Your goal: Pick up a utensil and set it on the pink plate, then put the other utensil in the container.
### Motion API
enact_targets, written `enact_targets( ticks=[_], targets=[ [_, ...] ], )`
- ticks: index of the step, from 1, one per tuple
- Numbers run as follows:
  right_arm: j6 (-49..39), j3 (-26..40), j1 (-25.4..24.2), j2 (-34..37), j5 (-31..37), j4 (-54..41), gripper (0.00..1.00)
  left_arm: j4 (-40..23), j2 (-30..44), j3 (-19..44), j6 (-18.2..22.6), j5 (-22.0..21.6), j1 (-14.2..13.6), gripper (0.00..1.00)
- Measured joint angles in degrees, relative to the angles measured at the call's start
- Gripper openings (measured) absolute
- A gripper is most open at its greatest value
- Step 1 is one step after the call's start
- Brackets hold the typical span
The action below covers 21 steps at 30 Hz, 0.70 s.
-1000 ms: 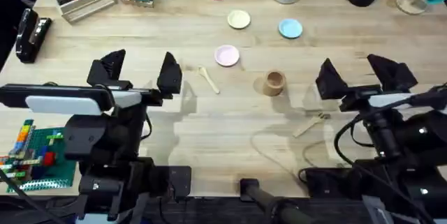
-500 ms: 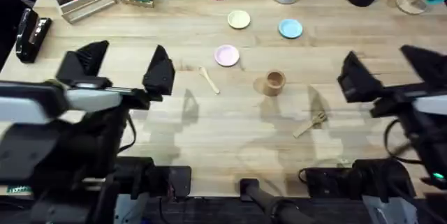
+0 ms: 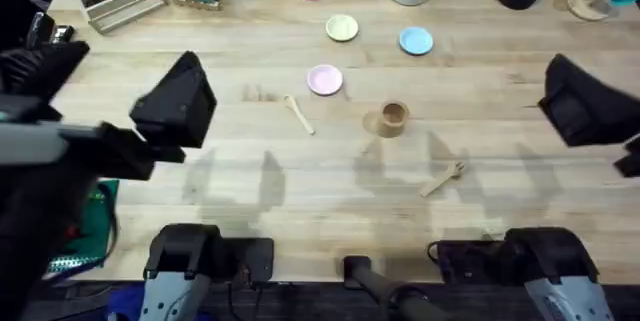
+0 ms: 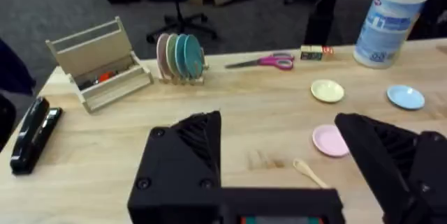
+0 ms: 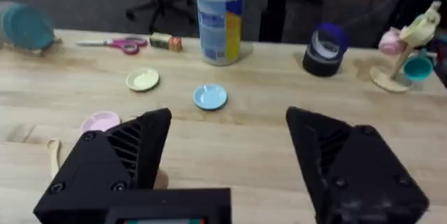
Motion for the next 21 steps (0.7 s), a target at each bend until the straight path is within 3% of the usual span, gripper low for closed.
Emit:
enact_targets(
  ticks=[10,21],
  targets=[
    [0.0,18.1,0.0,17.5,0.0,-14.7,0.998,-16.1,16.3,16.4,0.0,1.1,0.0,0.993],
    [-0.1,30.0,0.0,33.9,0.0,-25.9,0.998,-29.1,33.9,28.9,0.0,4.4,0.0,0.993]
  ],
)
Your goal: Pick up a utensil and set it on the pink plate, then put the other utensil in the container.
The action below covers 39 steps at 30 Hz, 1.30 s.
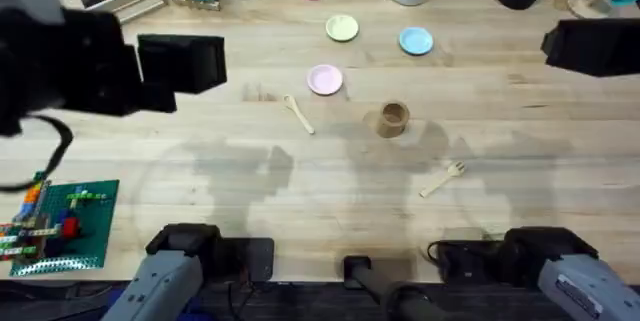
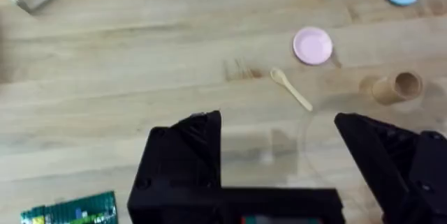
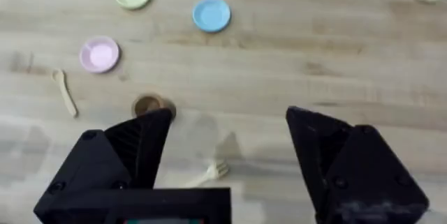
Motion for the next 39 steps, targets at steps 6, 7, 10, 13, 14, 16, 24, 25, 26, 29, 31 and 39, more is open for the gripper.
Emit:
enact_targets(
  ticks=[6,7,10,13,14,16,24,25,26,29,31,39],
  targets=[
    [-0.1,4.6,0.0,5.6,0.0,-5.8,0.998,-3.4,5.8,3.9,0.0,2.2,0.0,0.995],
    [-0.1,5.0,0.0,6.1,0.0,-6.3,0.998,-3.4,6.2,4.1,0.0,2.7,0.0,0.995],
    [-0.1,5.3,0.0,7.3,0.0,-6.4,0.998,-3.7,6.4,4.4,0.0,3.6,0.0,0.994],
    [-0.1,5.3,0.0,7.8,0.0,-5.9,0.998,-4.1,6.4,4.4,0.0,4.3,0.0,0.994],
    [-0.1,5.3,0.0,7.9,0.0,-5.9,0.998,-4.1,6.4,4.4,0.0,4.3,0.0,0.994],
    [-0.1,5.4,0.0,7.9,0.0,-5.9,0.998,-4.1,6.4,4.4,0.0,4.4,0.0,0.995],
    [-0.1,5.5,0.0,7.9,0.0,-6.1,0.998,-2.6,6.4,6.2,-3.6,4.3,0.0,0.995],
    [-0.1,5.5,0.0,7.9,0.0,-6.3,0.998,-2.8,6.5,6.3,-4.9,4.2,0.0,0.995],
    [-0.1,5.5,0.0,7.9,0.0,-6.5,0.998,-3.2,6.7,6.3,-6.4,4.0,0.0,0.995],
    [-0.1,5.5,0.0,7.9,0.0,-7.7,0.998,-4.9,8.1,6.4,-10.6,3.8,0.0,0.995],
    [-0.1,5.5,0.0,7.9,0.0,-8.4,0.998,-5.8,10.0,6.4,-13.0,3.8,0.0,0.995],
    [-0.1,5.5,0.0,7.9,0.0,-9.2,0.998,-7.6,19.0,6.4,-19.0,3.5,-3.0,0.996]
  ],
)
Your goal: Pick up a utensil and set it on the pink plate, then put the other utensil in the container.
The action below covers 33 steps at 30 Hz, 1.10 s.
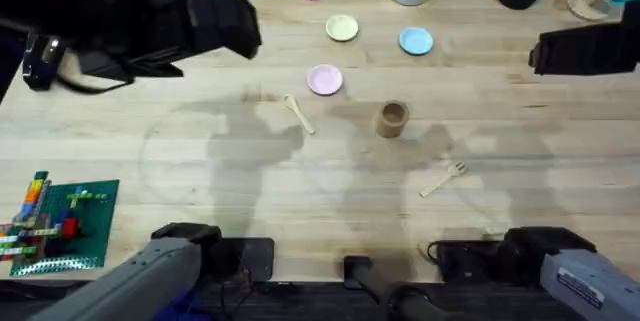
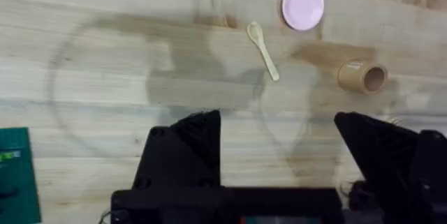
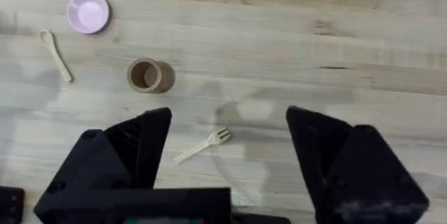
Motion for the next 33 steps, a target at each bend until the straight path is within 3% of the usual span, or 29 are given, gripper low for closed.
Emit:
enact_targets(
  ticks=[1,2,7,13,21,33],
  targets=[
    [0.0,0.0,0.0,0.0,0.0,0.0,0.998,0.0,0.7,0.0,-0.9,-0.3,-0.8,0.996],
    [0.0,0.0,0.0,0.0,0.0,0.0,0.998,0.0,3.3,0.0,-4.5,-2.2,-4.0,0.996],
    [0.0,0.0,0.0,0.0,0.0,0.1,0.998,1.0,7.9,-0.1,-13.0,-7.5,-10.8,0.994],
    [0.0,0.0,0.0,0.0,0.0,0.5,0.998,10.9,10.2,-6.6,-20.7,-10.8,-16.4,0.994],
    [0.0,0.0,0.0,0.0,0.0,0.5,0.998,22.2,11.2,-17.6,-25.5,-11.3,-17.2,0.995],
    [0.0,0.0,0.0,0.0,0.0,0.9,0.998,25.9,22.7,-18.6,-27.7,-11.3,-17.2,0.995]
  ],
)
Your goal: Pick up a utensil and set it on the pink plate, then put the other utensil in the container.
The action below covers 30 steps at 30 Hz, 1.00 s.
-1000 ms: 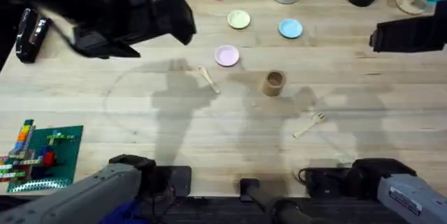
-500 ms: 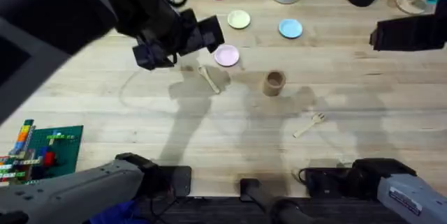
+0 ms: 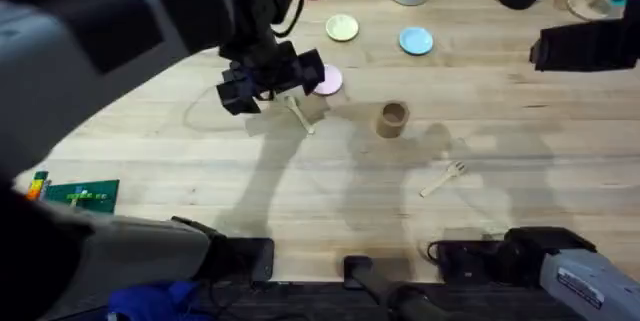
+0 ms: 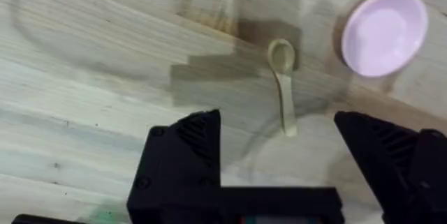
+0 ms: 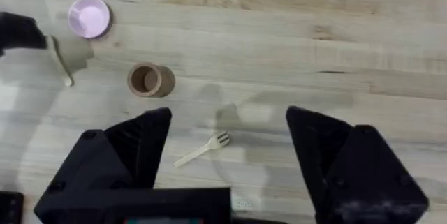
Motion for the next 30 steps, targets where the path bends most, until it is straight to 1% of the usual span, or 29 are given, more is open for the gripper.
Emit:
enact_targets(
  ticks=[7,12,15,22,30],
  targets=[
    [0.0,0.0,0.0,0.0,0.0,0.3,0.998,1.7,5.9,0.0,-3.2,0.0,0.0,0.994],
    [0.0,0.0,0.0,0.0,0.0,0.3,0.998,4.1,8.5,0.0,-4.6,0.1,-0.1,0.994],
    [0.0,0.0,0.0,0.0,0.0,0.2,0.998,4.6,9.2,0.0,-5.1,0.2,-0.4,0.994],
    [0.0,0.0,0.0,0.0,0.0,0.3,0.998,4.9,10.1,0.0,-6.8,0.2,-2.4,0.993],
    [0.0,0.0,0.0,0.0,0.0,0.3,0.998,5.5,10.2,-0.2,-8.9,0.0,-2.5,0.993]
  ],
)
